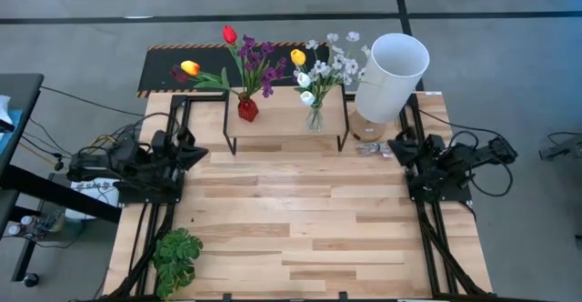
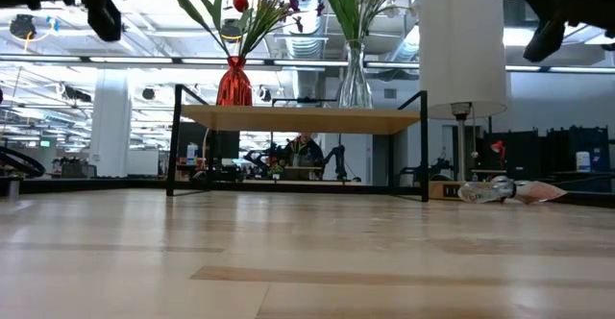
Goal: Pick and place flowers into a vace then onto a shelf
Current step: Return to Home Position
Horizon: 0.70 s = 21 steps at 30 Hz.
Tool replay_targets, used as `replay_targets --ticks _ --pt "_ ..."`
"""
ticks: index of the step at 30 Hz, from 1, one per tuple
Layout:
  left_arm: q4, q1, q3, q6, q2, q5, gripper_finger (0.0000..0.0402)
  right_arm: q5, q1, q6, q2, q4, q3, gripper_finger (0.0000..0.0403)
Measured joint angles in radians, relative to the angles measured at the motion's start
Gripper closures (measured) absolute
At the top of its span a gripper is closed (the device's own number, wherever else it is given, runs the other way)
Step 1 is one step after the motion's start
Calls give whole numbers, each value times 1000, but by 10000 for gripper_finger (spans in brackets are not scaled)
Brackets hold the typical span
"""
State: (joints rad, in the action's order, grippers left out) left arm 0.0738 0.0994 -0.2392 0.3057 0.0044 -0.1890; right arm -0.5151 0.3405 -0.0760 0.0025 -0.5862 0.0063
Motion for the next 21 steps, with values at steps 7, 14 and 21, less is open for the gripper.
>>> replay_targets --ticks 7,14,21 --pt "18 0 98 61 0 -6 401 -6 0 -175 0 188 0 403" --pt "26 0 129 44 0 -29 401 -13 0 -262 3 246 0 403" --pt "21 0 205 58 0 -36 401 -14 0 -338 4 382 -1 403"
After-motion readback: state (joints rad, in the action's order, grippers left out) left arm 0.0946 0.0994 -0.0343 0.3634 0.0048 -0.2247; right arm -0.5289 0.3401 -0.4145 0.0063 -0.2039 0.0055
